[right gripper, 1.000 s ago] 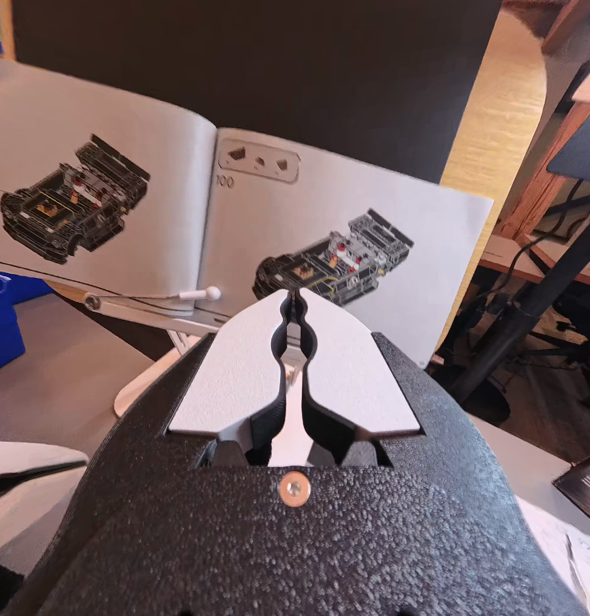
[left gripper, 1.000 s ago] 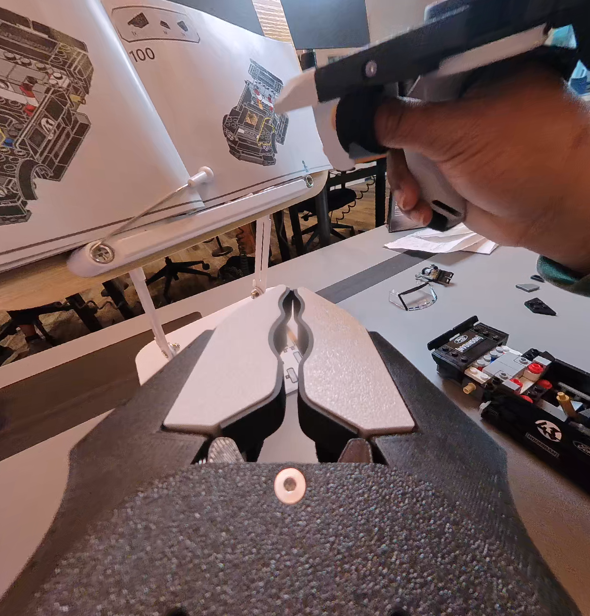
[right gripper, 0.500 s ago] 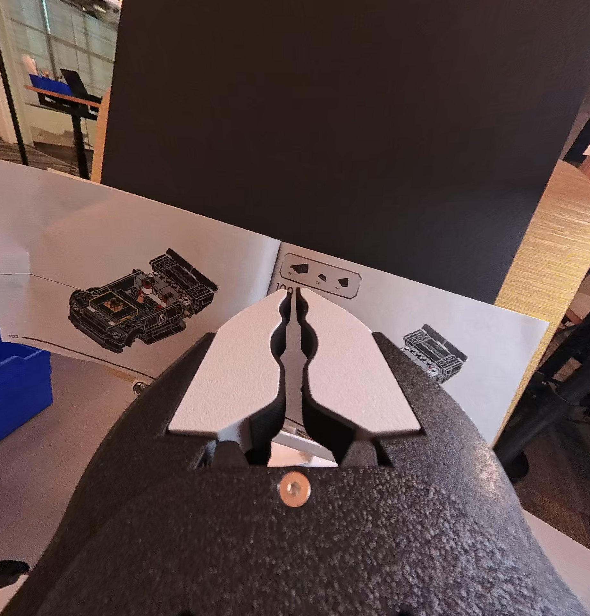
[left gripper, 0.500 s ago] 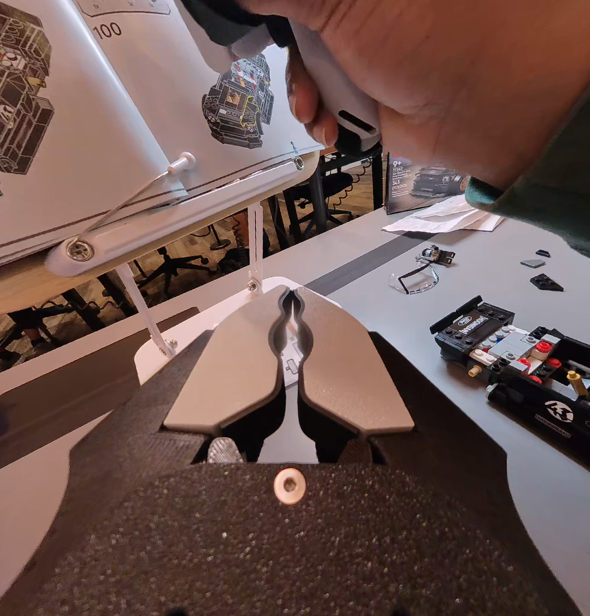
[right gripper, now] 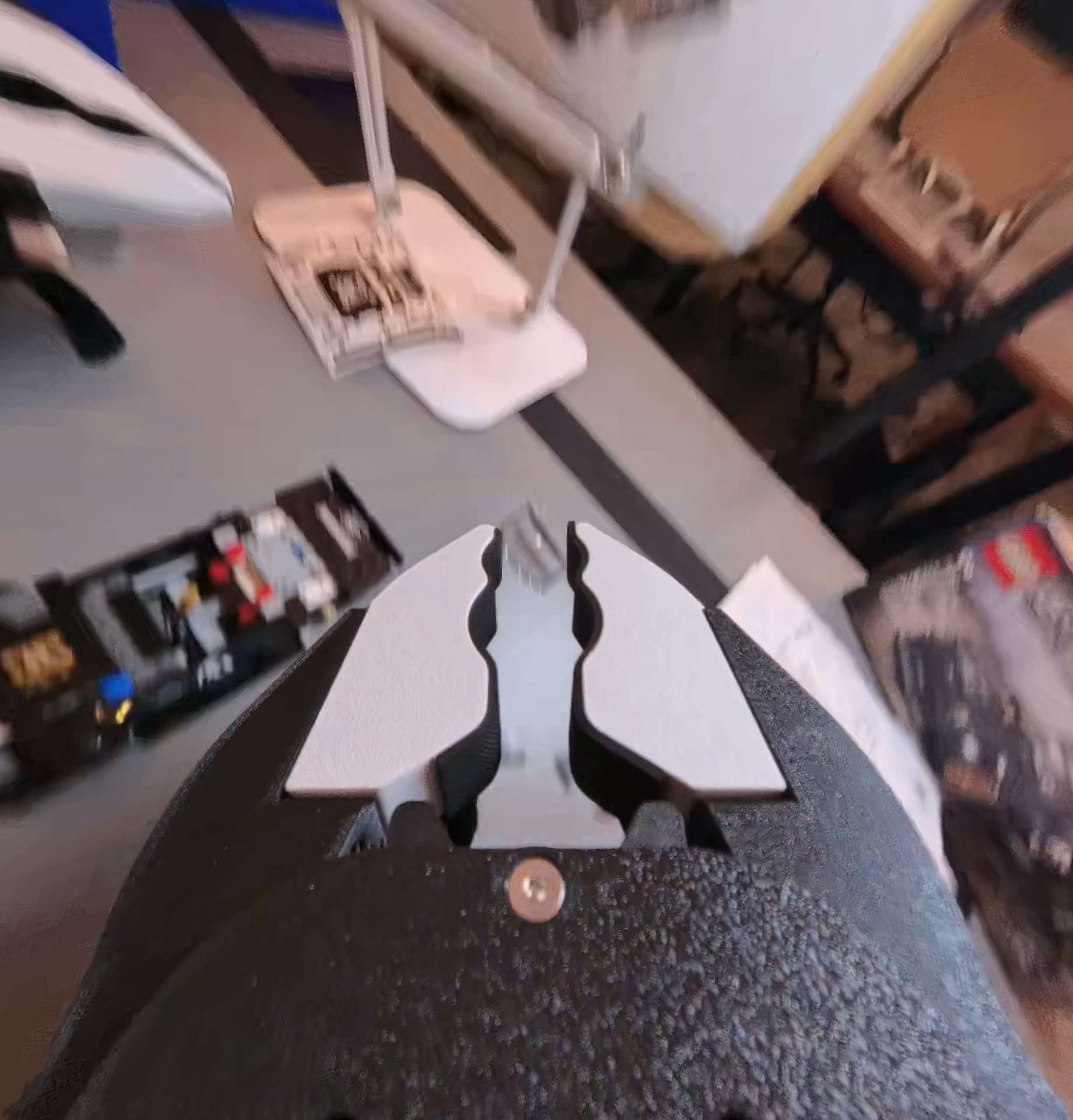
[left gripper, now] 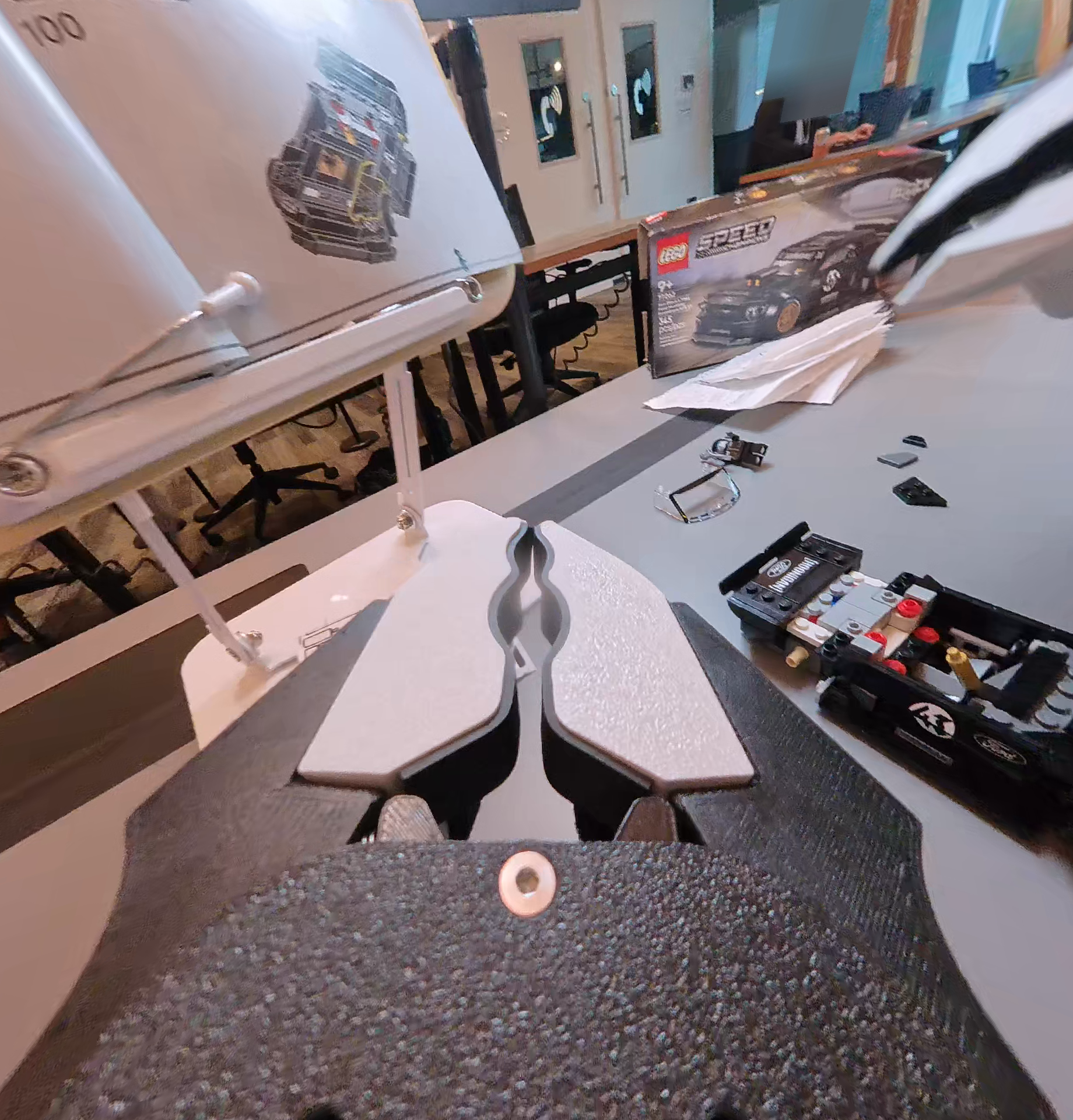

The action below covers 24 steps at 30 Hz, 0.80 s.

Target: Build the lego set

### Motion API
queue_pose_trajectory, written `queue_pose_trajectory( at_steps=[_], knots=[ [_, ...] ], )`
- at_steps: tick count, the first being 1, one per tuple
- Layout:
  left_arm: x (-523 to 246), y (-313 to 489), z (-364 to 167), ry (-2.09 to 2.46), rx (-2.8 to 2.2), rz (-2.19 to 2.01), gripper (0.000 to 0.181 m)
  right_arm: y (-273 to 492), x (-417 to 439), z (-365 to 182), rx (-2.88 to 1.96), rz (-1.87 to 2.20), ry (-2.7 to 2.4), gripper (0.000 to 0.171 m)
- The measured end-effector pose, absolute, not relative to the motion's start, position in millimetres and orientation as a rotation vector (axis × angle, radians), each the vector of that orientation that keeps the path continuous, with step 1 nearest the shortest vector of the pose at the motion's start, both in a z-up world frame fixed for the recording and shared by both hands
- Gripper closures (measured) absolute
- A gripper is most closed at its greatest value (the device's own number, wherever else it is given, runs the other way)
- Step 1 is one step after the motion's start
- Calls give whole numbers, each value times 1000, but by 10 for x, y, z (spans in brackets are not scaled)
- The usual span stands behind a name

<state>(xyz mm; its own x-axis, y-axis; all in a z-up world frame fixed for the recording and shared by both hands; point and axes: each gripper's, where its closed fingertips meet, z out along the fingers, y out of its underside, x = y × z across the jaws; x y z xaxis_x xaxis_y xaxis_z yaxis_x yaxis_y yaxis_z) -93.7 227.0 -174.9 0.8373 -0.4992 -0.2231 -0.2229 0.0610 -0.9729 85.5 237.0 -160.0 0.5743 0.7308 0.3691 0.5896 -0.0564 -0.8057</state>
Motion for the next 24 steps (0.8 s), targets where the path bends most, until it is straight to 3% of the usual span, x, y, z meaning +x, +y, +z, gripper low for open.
queue_pose_trajectory(
  at_steps=[7, 14, 18, 24],
  knots=[
    [-794, 2171, -1863, 663, -1539, -231, 181, 2096, 1470, -2562, -2102, 325, -1079, 139],
    [-770, 2110, -1898, 686, -1552, -232, 181, 2298, 1406, -2813, -2190, 333, -1130, 126],
    [-748, 2118, -1948, 710, -1567, -243, 181, 2295, 1402, -2820, -2237, 349, -1174, 144],
    [-716, 2117, -1965, 724, -1573, -265, 181, 2144, 1402, -2819, -2282, 319, -1098, 145]
  ],
)
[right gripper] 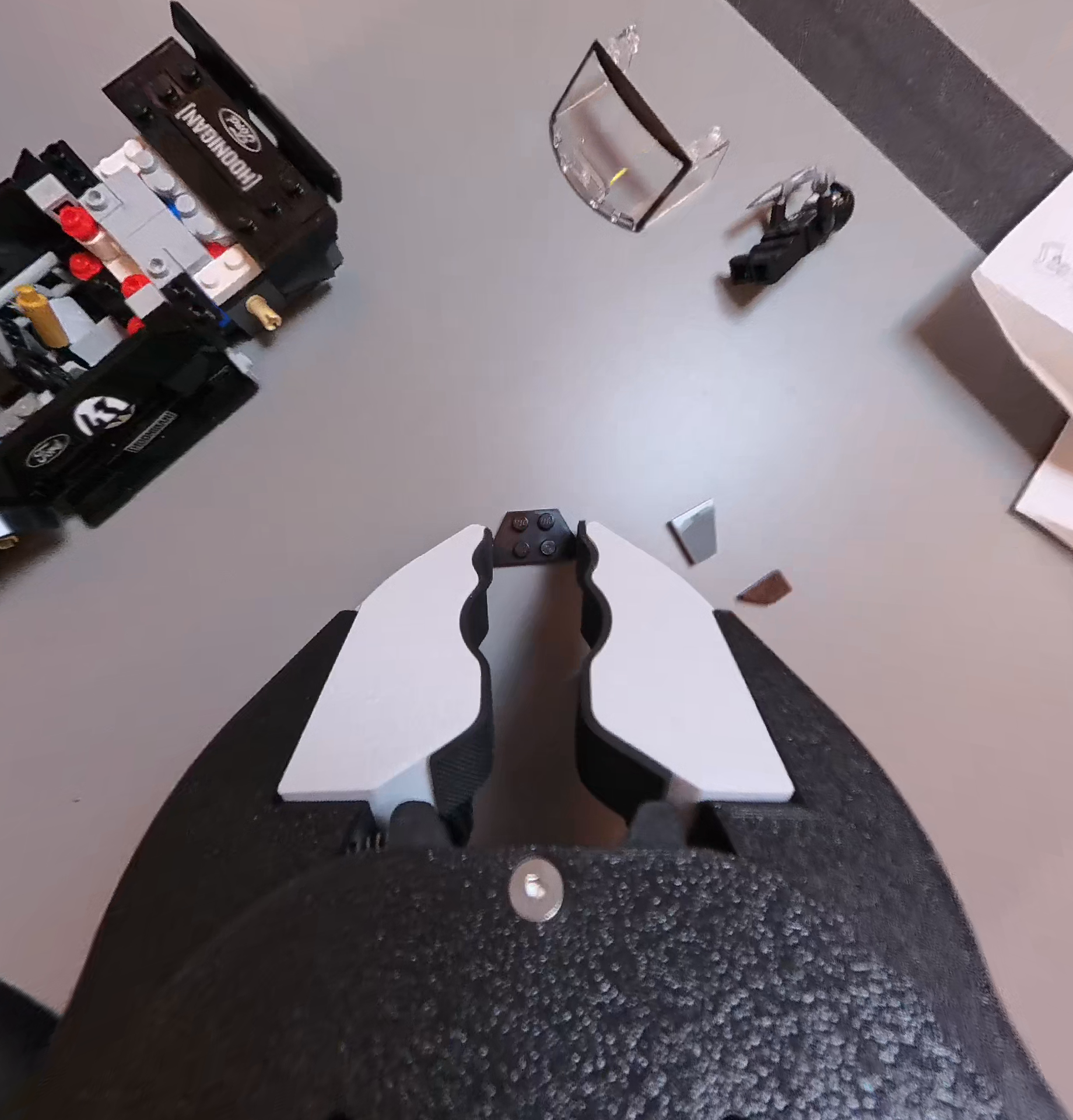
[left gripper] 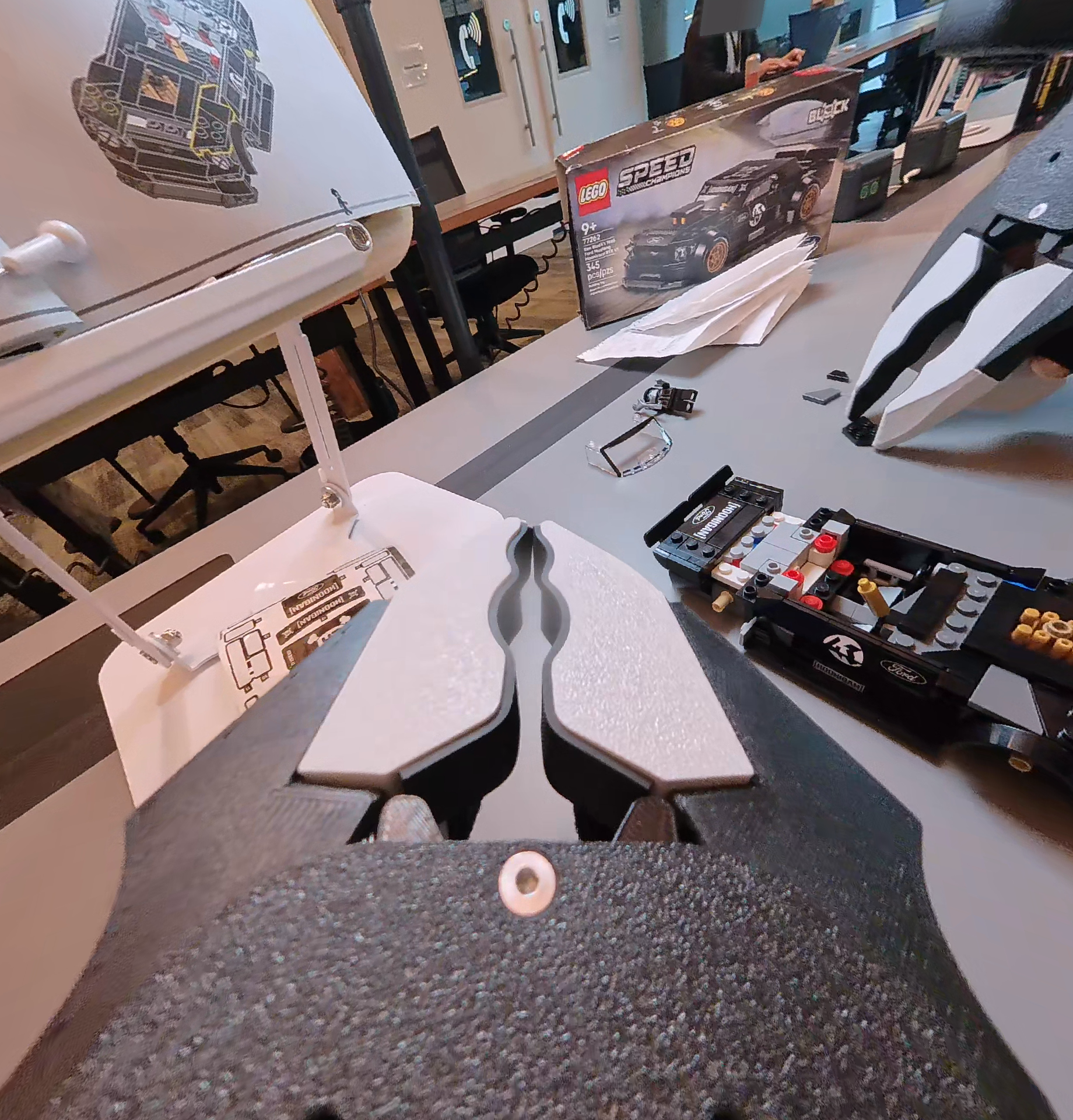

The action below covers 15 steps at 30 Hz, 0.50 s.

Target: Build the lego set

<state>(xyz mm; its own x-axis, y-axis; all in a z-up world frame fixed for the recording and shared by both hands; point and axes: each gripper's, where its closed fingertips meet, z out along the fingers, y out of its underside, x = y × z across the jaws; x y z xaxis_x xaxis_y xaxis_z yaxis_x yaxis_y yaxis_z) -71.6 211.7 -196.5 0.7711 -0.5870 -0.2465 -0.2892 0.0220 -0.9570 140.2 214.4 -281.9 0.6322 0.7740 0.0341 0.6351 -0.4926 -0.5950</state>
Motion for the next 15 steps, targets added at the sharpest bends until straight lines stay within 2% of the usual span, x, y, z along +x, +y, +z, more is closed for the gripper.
queue_pose_trajectory(
  at_steps=[6, 11, 15],
  knots=[
    [-687, 2097, -1967, 738, -1571, -273, 181, 1808, 1345, -2809, -2288, 373, -1087, 138],
    [-683, 2096, -1986, 734, -1580, -282, 181, 1448, 1194, -2753, -2218, 526, -1221, 138],
    [-672, 2092, -2012, 738, -1587, -284, 181, 1640, 1308, -2675, -2196, 467, -1148, 142]
  ],
)
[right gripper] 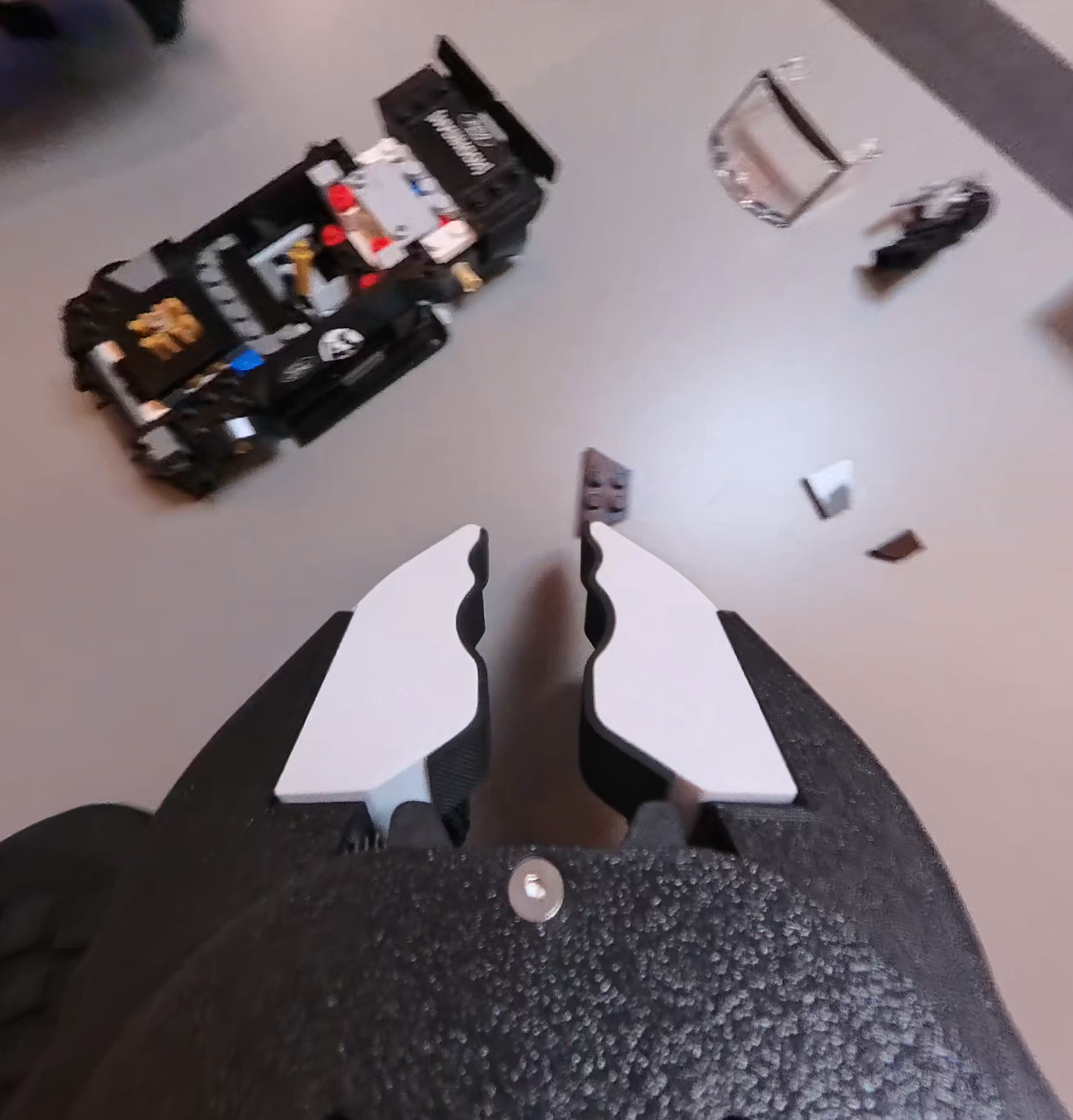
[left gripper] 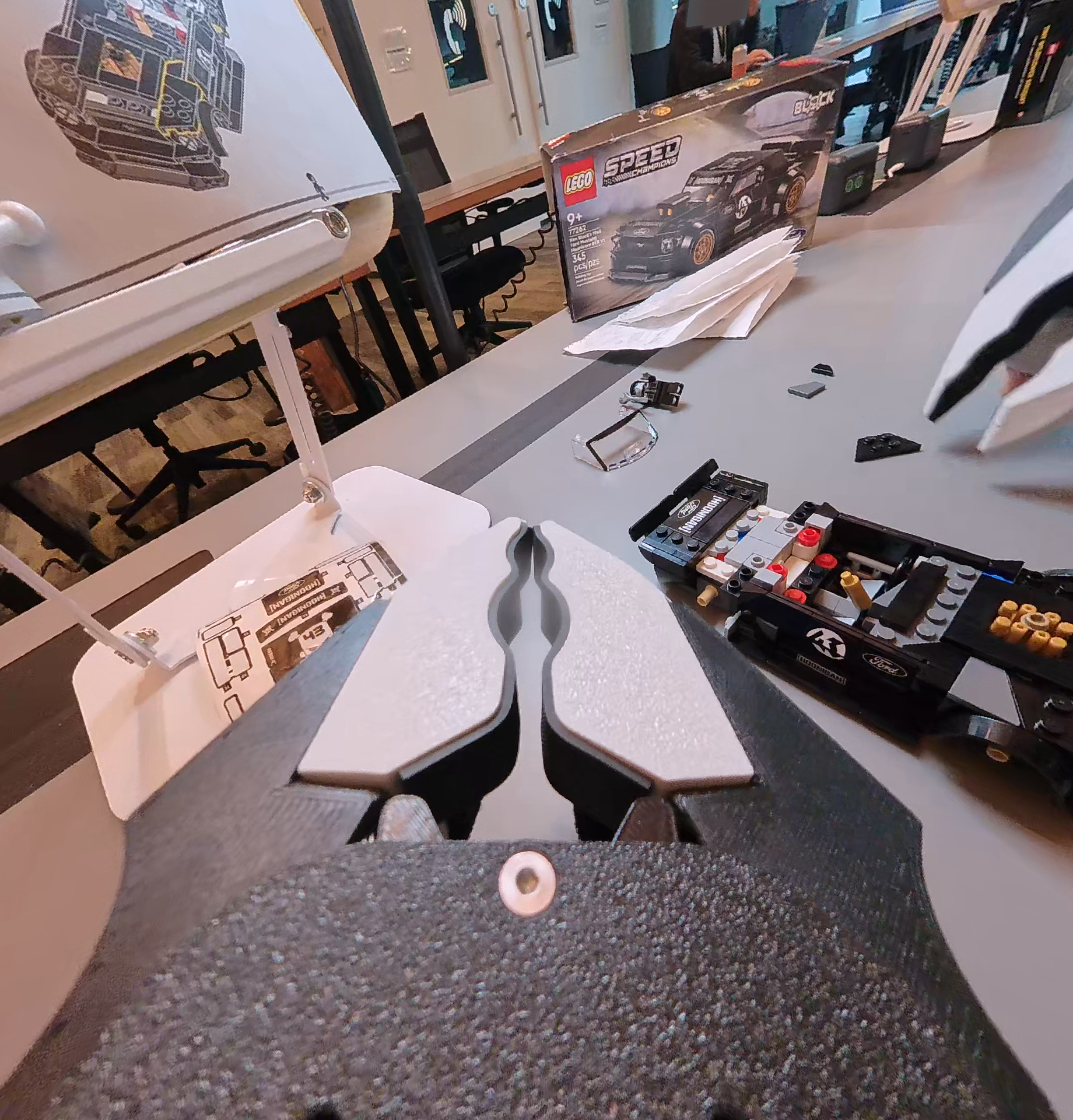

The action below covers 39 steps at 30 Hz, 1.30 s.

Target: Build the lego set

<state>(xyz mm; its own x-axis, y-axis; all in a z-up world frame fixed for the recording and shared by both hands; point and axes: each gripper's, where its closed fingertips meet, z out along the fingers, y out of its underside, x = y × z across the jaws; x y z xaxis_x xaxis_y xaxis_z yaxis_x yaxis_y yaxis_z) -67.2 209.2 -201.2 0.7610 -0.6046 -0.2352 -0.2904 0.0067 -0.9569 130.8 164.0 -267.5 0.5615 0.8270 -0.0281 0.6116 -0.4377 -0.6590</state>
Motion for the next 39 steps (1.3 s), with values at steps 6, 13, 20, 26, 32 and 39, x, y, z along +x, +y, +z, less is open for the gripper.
queue_pose_trajectory(
  at_steps=[6, 13, 20, 26, 32, 39],
  knots=[
    [-657, 2077, -2041, 754, -1595, -279, 181, 1848, 1358, -2812, -2260, 380, -1171, 146],
    [-399, 1932, -2133, 913, -1585, -290, 177, 1913, 1293, -2819, -2308, 339, -1109, 149],
    [-264, 1987, -2269, 1047, -1692, -387, 159, 1749, 1157, -2699, -2259, 385, -1130, 155],
    [62, 2157, -2458, 1244, -1935, -758, 136, 1258, 935, -2433, -2128, 455, -1156, 155],
    [252, 2053, -2658, 1480, -2084, -1017, 138, 919, 940, -2307, -2063, 542, -1142, 155],
    [105, 1981, -2649, 1422, -2157, -958, 143, 826, 1007, -2282, -2039, 563, -1108, 155]
  ],
)
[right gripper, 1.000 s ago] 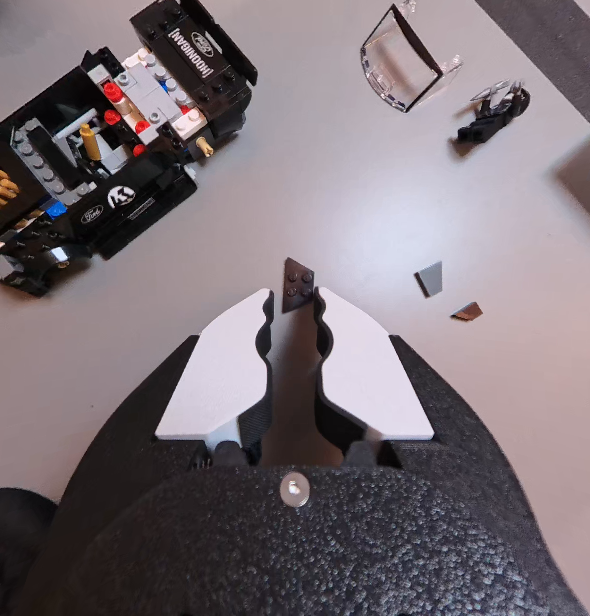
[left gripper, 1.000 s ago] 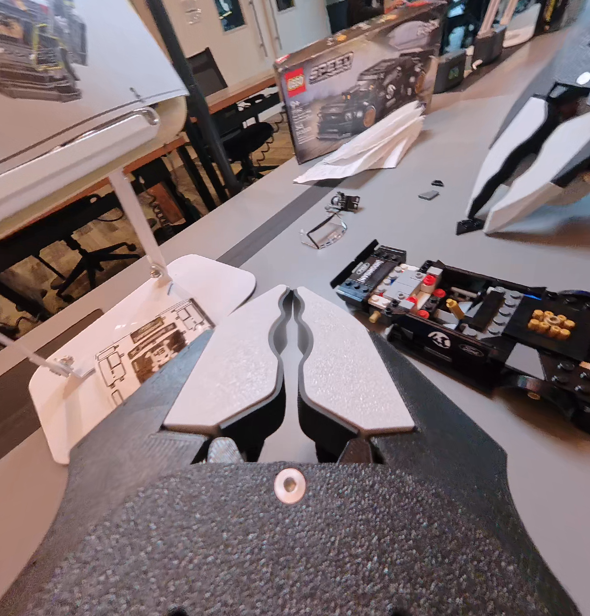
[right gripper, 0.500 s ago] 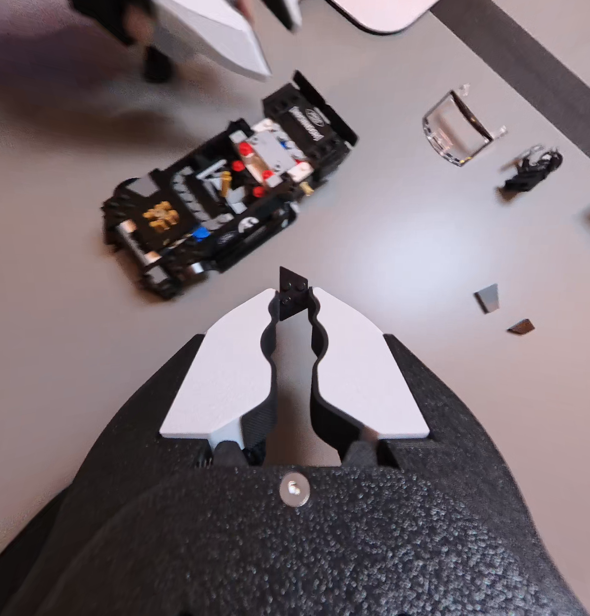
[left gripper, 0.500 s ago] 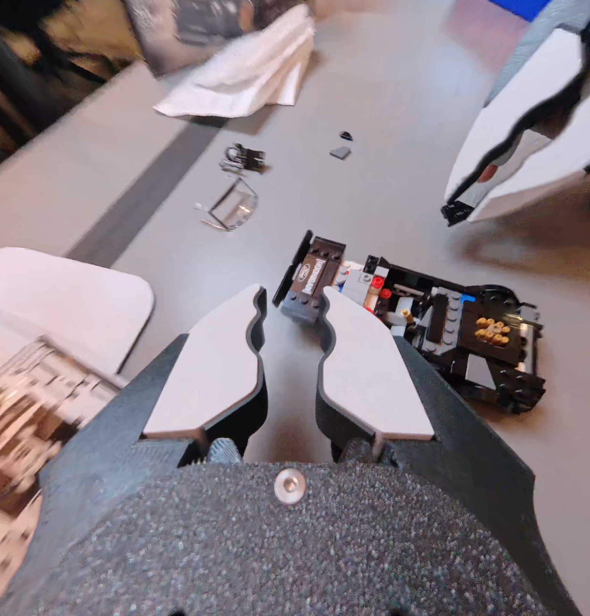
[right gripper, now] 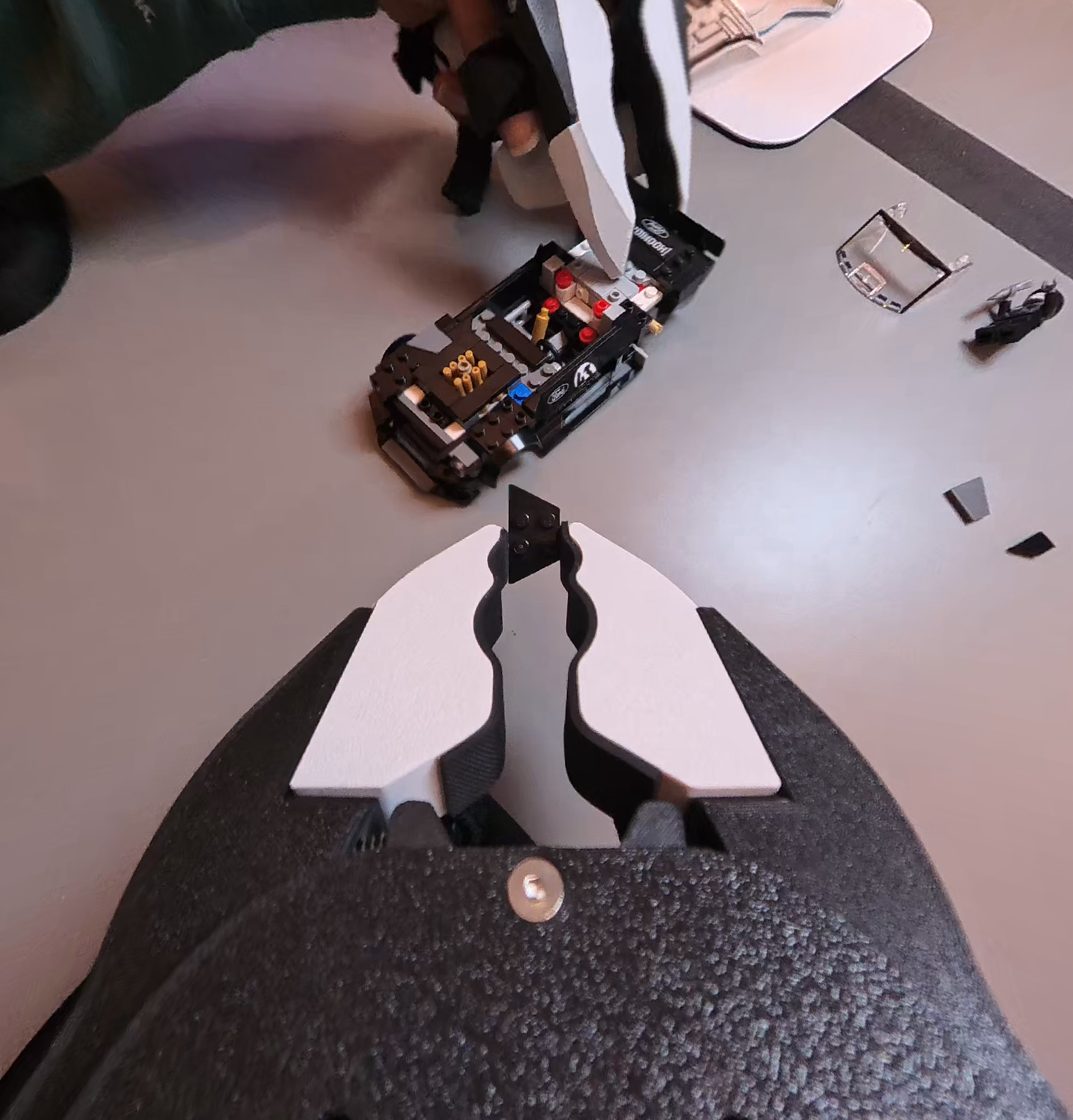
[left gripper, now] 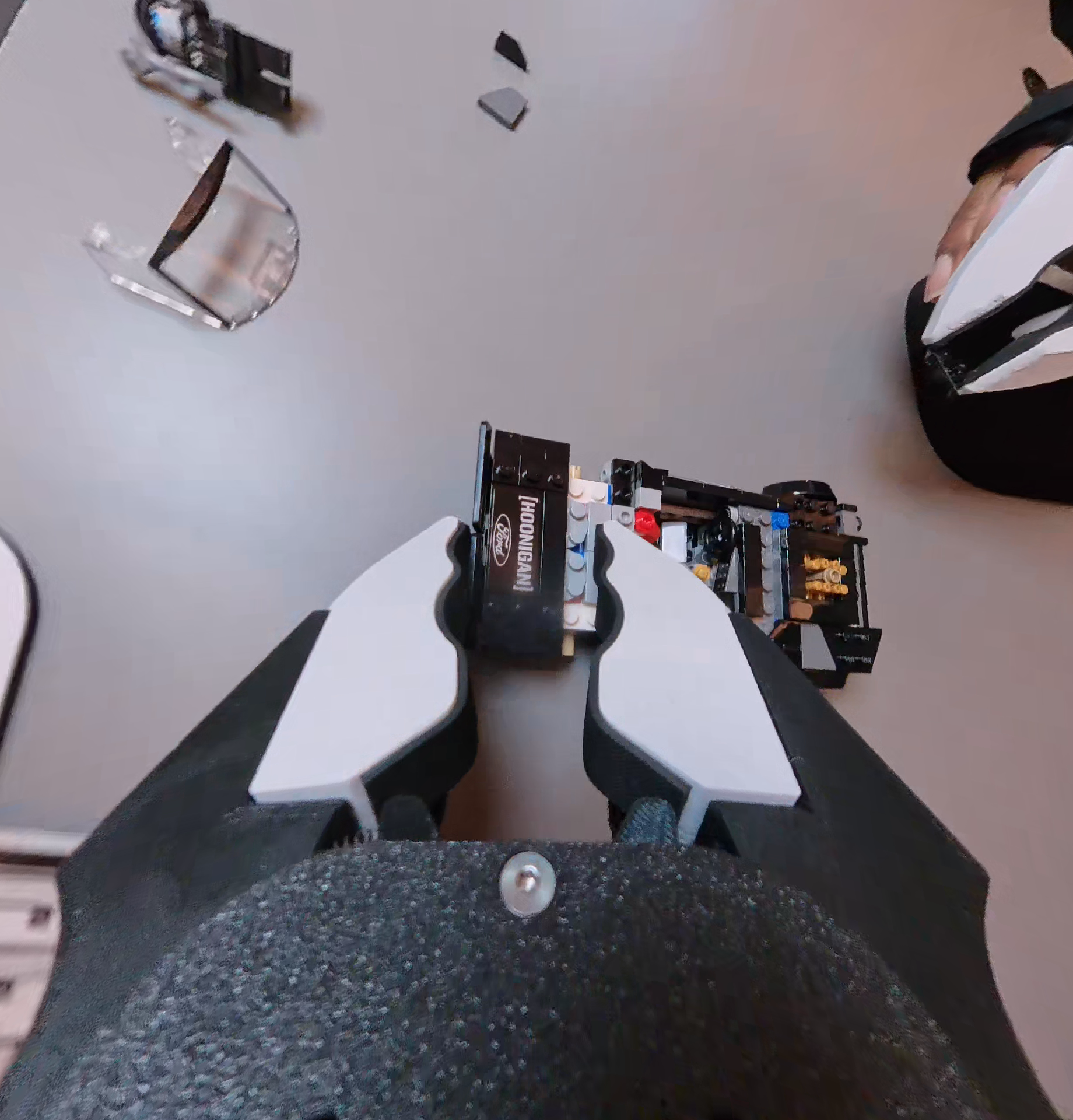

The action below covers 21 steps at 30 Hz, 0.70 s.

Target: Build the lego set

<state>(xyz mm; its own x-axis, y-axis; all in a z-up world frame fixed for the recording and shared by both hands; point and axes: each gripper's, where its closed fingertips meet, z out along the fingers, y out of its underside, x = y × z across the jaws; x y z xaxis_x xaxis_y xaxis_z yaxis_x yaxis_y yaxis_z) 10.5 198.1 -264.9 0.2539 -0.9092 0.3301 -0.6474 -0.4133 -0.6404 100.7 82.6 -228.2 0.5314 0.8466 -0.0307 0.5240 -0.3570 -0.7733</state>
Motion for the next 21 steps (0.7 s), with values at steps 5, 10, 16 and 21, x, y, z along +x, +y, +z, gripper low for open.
queue_pose_trajectory(
  at_steps=[5, 10, 16, 21],
  knots=[
    [-153, 1791, -2644, 1176, -2242, -909, 144, 841, 924, -2267, -2023, 568, -1094, 155],
    [-280, 1567, -2640, 1003, -2231, -910, 146, 896, 825, -2289, -2042, 574, -1083, 155],
    [-300, 1495, -2637, 962, -2199, -909, 146, 954, 802, -2318, -2066, 535, -1097, 155],
    [-309, 1460, -2635, 961, -2193, -907, 146, 1012, 811, -2371, -2118, 483, -1125, 155]
  ],
)
